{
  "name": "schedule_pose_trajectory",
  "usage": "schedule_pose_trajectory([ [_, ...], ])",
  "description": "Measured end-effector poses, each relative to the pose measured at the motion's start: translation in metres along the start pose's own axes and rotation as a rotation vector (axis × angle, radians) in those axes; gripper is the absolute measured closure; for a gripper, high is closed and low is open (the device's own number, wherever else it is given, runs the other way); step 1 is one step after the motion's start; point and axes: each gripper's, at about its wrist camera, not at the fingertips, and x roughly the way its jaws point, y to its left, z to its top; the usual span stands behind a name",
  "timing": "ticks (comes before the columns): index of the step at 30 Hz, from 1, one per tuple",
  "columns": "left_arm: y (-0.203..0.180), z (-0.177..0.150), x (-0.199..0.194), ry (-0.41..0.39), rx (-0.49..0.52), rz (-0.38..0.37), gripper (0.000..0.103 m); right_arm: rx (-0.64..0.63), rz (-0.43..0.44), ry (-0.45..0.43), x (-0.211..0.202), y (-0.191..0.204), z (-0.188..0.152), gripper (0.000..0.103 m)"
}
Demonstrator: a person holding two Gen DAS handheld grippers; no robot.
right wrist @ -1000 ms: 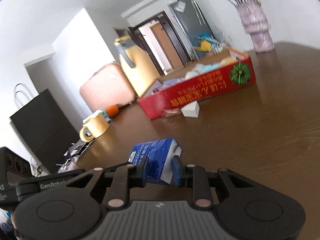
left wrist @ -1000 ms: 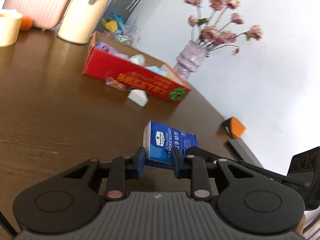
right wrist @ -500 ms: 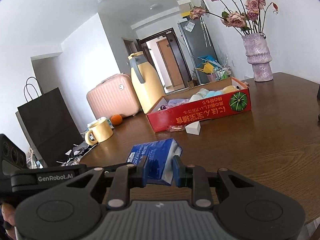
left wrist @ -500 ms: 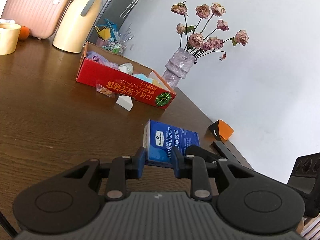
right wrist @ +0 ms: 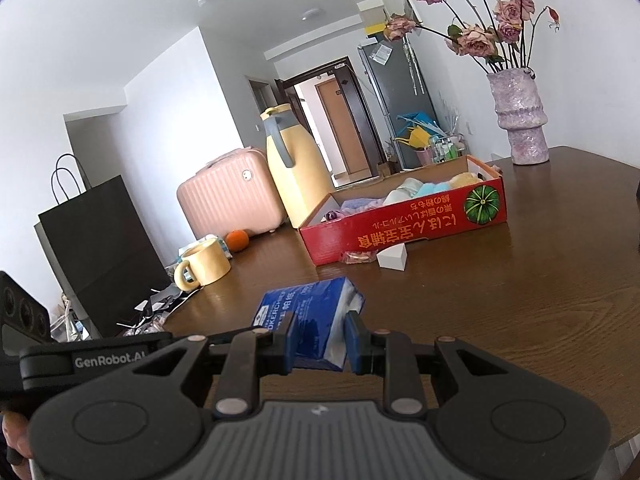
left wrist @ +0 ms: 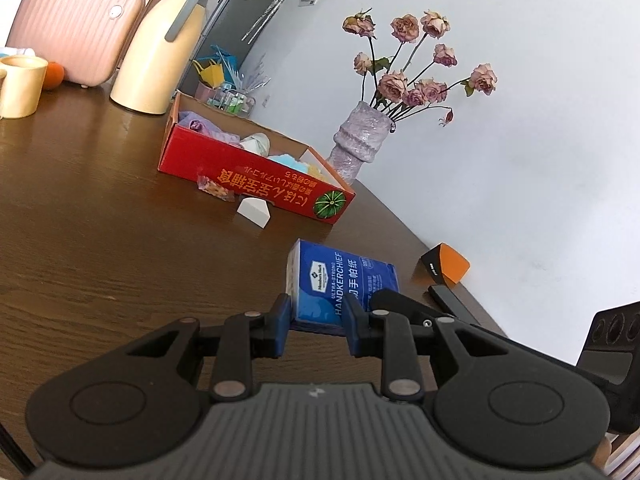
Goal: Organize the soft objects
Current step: 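Lift the tissue pack with both grippers and carry it over the box, then open both grippers to release the tissue pack into the box and withdraw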
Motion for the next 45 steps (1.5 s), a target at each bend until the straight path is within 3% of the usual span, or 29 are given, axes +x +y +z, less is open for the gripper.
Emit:
schedule_pose_trajectory([
  [10, -0.009, 0.006, 0.015, 0.009, 0.040, 0.019, 0.076, 0.055, 0.004, -0.014, 0.006, -0.016, 0.004, 0.078],
  [17, -0.010, 0.053, 0.052, -0.032, 0.084, -0.010, 0.075, 0.022, -0.012, -0.064, 0.037, -0.027, 0.052, 0.078],
  [22, 0.000, 0.121, 0.104, -0.049, 0.097, -0.015, 0.075, -0.014, 0.001, -0.065, 0.097, -0.045, 0.119, 0.078],
  [29, 0.040, 0.193, 0.206, 0.049, 0.037, 0.028, 0.075, 0.004, -0.016, 0.051, 0.215, -0.091, 0.180, 0.078],
  [33, 0.064, 0.201, 0.250, 0.117, 0.036, 0.083, 0.075, 0.066, -0.004, 0.166, 0.272, -0.119, 0.186, 0.078],
  [37, 0.075, 0.193, 0.272, 0.207, 0.088, 0.128, 0.072, 0.080, -0.029, 0.286, 0.300, -0.129, 0.173, 0.078],
  [39, 0.072, 0.188, 0.267, 0.194, 0.141, 0.113, 0.067, 0.027, -0.060, 0.286, 0.298, -0.125, 0.166, 0.079],
  [43, 0.071, 0.190, 0.256, 0.181, 0.144, 0.141, 0.065, 0.000, -0.082, 0.265, 0.286, -0.117, 0.173, 0.064],
  [45, 0.068, 0.192, 0.244, 0.162, 0.156, 0.150, 0.063, -0.026, -0.084, 0.228, 0.269, -0.109, 0.182, 0.064],
])
